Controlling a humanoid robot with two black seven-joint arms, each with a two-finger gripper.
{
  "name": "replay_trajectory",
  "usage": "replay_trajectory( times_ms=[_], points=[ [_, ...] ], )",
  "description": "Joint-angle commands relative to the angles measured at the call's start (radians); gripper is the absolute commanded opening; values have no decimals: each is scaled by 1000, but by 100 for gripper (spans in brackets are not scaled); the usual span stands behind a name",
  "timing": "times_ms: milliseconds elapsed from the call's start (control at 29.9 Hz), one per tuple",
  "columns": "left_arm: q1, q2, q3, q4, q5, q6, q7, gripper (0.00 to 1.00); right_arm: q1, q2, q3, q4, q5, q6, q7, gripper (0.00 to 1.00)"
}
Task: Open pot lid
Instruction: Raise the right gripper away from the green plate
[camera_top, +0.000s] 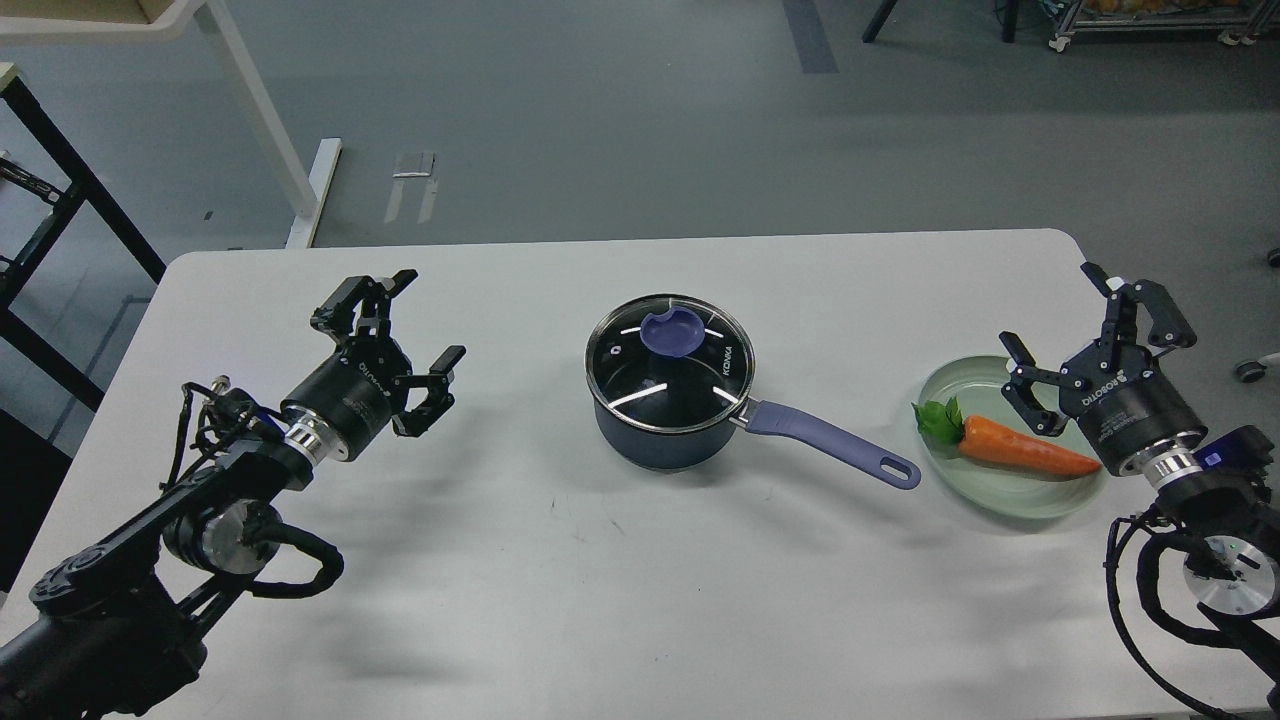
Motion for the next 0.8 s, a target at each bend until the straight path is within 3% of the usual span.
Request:
replay_trajectory(
  times_ms=[0, 67, 268, 502, 770],
  points=[
    [1, 0, -23, -1, -2, 3, -33, 99, -5, -11, -1, 7, -3, 2, 0, 100],
    [1, 1, -22, -1, 0, 4, -53, 99, -5, -22, 0, 9, -8, 2, 0, 100],
    [0, 15, -20, 0, 1, 10, -53, 99, 35, -159, 0, 96, -124, -1, 0, 100],
    [-3, 70, -2, 0, 4, -5, -62, 99, 181, -333, -1, 245, -520, -7, 0, 100],
    [-22, 138, 4, -3, 4, -17, -87, 99, 330, -350, -13, 354, -1003, -7, 0, 100]
  ],
)
